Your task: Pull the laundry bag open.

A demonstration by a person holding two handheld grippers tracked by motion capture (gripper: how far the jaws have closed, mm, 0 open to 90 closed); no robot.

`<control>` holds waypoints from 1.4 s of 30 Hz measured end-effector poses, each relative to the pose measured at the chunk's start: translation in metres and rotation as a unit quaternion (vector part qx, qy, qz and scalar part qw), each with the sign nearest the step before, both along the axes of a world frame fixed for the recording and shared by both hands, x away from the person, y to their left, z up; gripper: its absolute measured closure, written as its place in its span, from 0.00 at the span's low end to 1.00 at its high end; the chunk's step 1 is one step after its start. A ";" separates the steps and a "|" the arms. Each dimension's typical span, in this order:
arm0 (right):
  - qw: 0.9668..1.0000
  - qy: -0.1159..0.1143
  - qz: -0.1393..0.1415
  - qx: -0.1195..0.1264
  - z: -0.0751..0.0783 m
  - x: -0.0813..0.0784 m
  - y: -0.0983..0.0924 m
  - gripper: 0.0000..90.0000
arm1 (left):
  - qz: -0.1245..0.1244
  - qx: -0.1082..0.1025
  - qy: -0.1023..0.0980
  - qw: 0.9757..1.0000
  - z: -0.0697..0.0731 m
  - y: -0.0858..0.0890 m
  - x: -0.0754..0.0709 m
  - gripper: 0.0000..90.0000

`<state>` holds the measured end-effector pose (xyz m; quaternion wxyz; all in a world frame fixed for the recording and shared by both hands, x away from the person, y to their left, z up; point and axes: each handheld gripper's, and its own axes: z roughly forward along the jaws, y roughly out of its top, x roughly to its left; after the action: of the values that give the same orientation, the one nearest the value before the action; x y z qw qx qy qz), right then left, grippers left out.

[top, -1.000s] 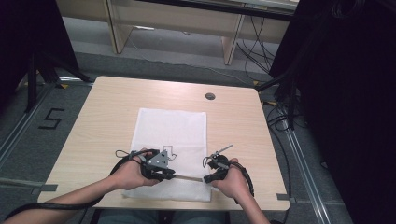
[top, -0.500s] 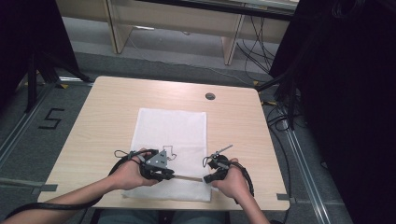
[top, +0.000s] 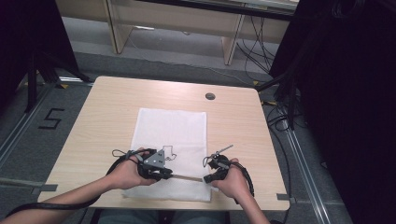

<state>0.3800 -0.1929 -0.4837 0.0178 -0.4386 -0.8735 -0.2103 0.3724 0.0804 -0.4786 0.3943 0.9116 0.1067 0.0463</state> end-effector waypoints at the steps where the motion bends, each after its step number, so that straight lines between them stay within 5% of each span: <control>1: 1.000 -0.003 0.002 0.000 0.000 0.000 0.000 1.00 | -0.001 0.001 0.000 1.000 0.000 0.000 0.000 0.91; 42: 1.000 -0.004 -0.003 0.006 -0.001 0.000 0.000 1.00 | 0.005 0.002 -0.008 1.000 0.006 0.019 -0.004 0.91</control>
<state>0.3800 -0.1931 -0.4847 0.0163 -0.4399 -0.8713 -0.2168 0.3688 0.0998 -0.4730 0.3934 0.9112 0.1082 0.0558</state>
